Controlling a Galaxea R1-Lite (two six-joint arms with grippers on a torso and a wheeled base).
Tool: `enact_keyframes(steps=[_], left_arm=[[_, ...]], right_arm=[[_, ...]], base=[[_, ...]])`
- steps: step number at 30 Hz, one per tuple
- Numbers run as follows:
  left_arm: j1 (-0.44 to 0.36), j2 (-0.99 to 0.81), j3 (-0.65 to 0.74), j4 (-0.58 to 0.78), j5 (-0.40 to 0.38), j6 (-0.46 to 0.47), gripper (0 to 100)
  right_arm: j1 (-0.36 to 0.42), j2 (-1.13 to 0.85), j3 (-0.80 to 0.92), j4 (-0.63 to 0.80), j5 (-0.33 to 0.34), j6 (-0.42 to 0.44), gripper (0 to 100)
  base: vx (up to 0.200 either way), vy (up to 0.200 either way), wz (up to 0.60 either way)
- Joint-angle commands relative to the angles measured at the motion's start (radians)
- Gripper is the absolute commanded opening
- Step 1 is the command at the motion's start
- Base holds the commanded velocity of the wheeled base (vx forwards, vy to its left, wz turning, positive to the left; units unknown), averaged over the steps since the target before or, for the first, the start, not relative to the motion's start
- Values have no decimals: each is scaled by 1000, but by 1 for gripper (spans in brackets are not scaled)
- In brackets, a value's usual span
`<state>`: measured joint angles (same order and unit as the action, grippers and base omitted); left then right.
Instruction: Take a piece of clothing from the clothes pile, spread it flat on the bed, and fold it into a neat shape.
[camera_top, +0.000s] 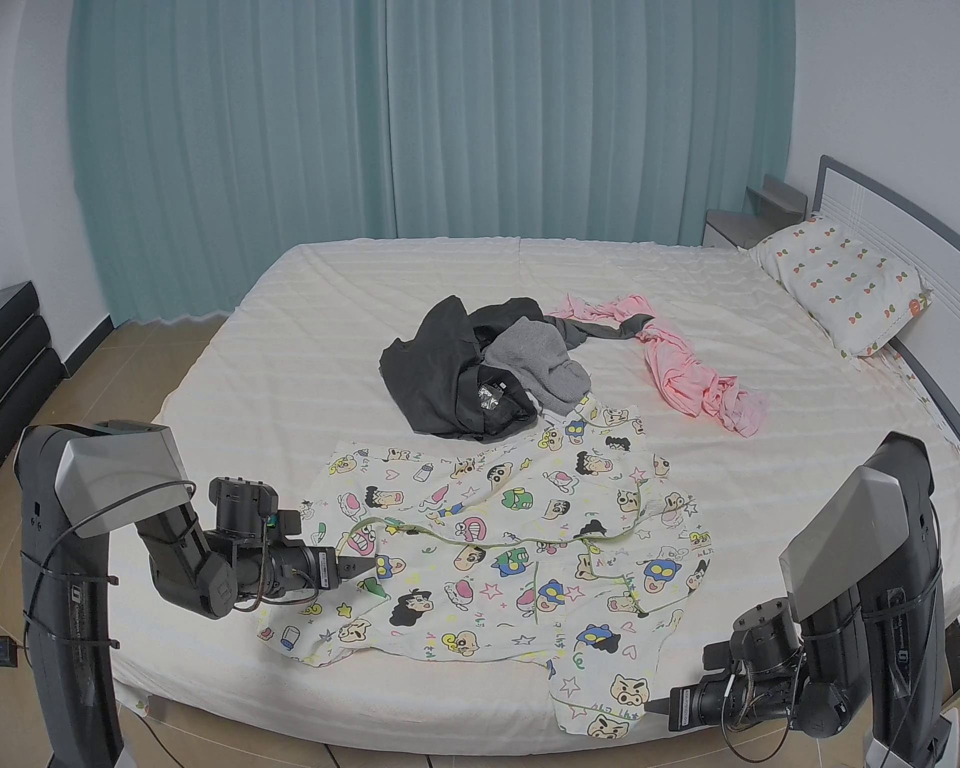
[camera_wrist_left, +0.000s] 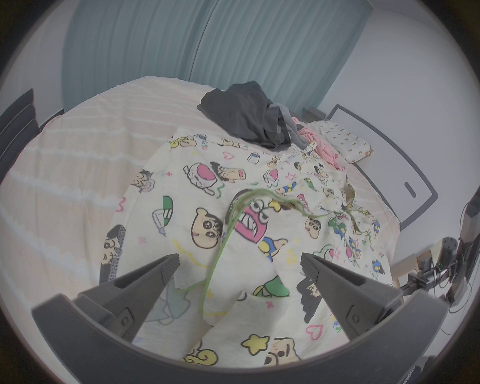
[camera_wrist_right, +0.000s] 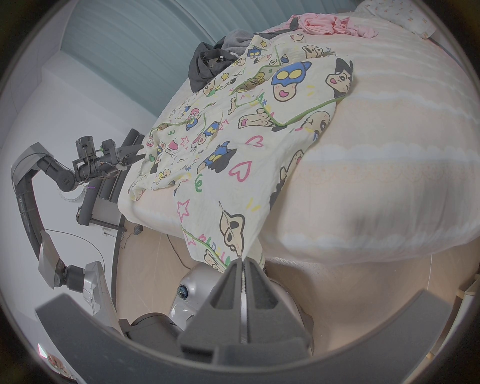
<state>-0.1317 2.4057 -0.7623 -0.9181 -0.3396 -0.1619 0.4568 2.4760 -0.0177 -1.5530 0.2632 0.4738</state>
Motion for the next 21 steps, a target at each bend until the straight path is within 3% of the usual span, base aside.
enact_keyframes(steps=[1, 7, 8, 21], left_arm=[[-6, 42, -11, -1, -1, 5, 100], [-6, 47, -17, -7, -21, 2, 100], [-6, 49, -17, -7, -21, 2, 0], [40, -10, 12, -7, -19, 4, 0]], right_arm=[[0, 1, 15, -13, 1, 0, 0], [0, 1, 15, -13, 1, 0, 0], [0, 1, 15, -13, 1, 0, 0], [0, 1, 15, -13, 1, 0, 0]], base=[[0, 0, 0], [0, 0, 0], [0, 0, 0], [0, 0, 0]])
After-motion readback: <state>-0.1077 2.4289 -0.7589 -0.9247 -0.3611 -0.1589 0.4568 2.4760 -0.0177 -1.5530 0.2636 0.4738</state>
